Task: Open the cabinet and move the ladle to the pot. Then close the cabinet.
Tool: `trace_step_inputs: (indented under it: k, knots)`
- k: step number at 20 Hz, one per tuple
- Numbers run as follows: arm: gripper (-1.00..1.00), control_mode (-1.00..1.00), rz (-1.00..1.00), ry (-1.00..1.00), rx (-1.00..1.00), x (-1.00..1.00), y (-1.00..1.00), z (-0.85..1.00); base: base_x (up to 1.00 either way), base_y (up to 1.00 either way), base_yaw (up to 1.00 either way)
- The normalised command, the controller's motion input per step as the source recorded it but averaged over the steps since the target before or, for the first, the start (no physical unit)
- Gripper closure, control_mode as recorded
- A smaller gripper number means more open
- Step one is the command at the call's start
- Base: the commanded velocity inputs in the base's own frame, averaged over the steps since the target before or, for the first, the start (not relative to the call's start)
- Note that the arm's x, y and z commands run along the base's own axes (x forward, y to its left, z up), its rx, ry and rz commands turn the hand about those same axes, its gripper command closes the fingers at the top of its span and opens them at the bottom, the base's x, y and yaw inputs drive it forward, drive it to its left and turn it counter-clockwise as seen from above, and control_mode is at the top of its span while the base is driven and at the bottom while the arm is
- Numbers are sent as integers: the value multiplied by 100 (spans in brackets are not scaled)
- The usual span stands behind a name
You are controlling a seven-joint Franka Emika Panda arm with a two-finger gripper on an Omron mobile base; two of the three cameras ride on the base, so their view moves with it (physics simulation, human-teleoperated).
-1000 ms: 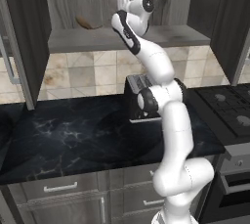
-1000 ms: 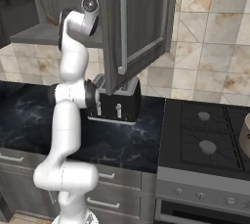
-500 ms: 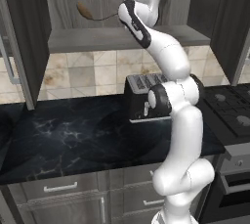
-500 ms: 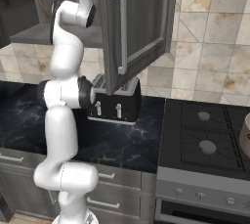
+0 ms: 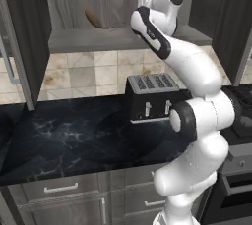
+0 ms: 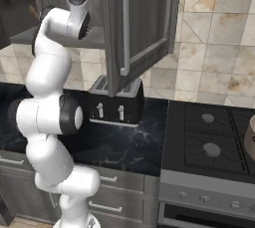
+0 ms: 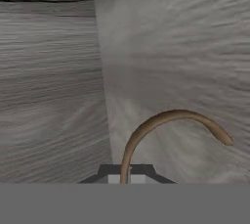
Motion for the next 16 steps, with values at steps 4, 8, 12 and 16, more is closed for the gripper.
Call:
trace_step_inputs:
  k: [4,8,12,16]
  knots:
    - [100,-100,-6,-42,6,-100,-2,-90,0,0,0]
    - [100,-100,-9,-20,14,-100,0,10,0,0,0]
    - [100,-100,-14,0,16,-100,-4,98,0,0,0]
    - [100,-100,-15,6,14,-100,-6,98,0,0,0]
